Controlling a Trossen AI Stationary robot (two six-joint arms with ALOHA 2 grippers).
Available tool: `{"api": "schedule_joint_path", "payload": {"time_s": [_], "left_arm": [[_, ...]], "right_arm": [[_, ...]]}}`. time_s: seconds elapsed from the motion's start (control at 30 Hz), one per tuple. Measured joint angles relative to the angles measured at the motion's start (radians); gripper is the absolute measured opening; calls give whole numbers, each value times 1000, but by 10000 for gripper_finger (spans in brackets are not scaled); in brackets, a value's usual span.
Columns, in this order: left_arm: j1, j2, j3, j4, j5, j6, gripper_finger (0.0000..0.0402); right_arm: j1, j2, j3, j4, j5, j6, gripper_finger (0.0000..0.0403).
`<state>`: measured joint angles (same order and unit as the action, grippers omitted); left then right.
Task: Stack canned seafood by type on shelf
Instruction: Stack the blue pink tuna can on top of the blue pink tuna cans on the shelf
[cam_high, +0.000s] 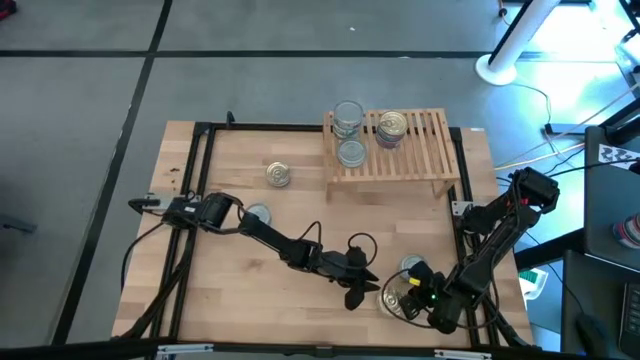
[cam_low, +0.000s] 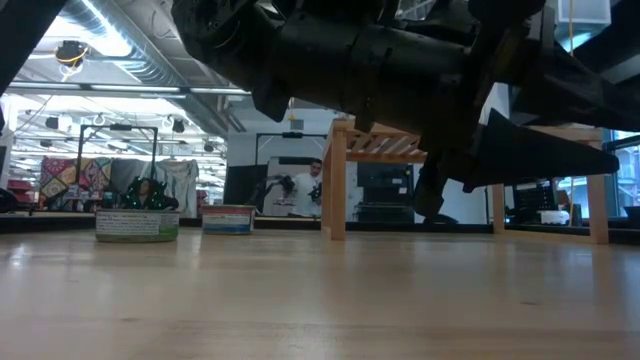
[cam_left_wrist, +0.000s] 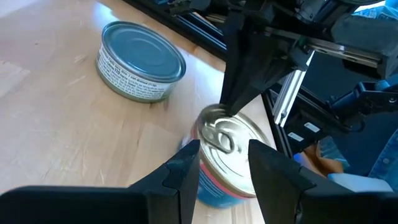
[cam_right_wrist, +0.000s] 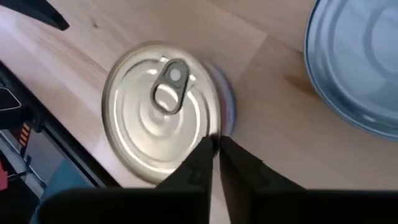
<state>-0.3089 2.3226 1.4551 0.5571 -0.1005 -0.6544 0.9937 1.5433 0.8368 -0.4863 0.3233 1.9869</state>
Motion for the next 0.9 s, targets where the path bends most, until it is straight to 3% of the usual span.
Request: {"api": "schedule_joint_path", "payload": {"time_s": [0.13,0.57,0.9], "left_arm": [[2,0,0,0,2,0,131],[19,-1,0,0,49,2,131],[14,-18,-1,1,150,274,131]], "right_arm": [[-9,5,0,18,1,-1,5],[-25,56,3,96,31,-2,3],[-27,63,-4,50,41,6,2]]}}
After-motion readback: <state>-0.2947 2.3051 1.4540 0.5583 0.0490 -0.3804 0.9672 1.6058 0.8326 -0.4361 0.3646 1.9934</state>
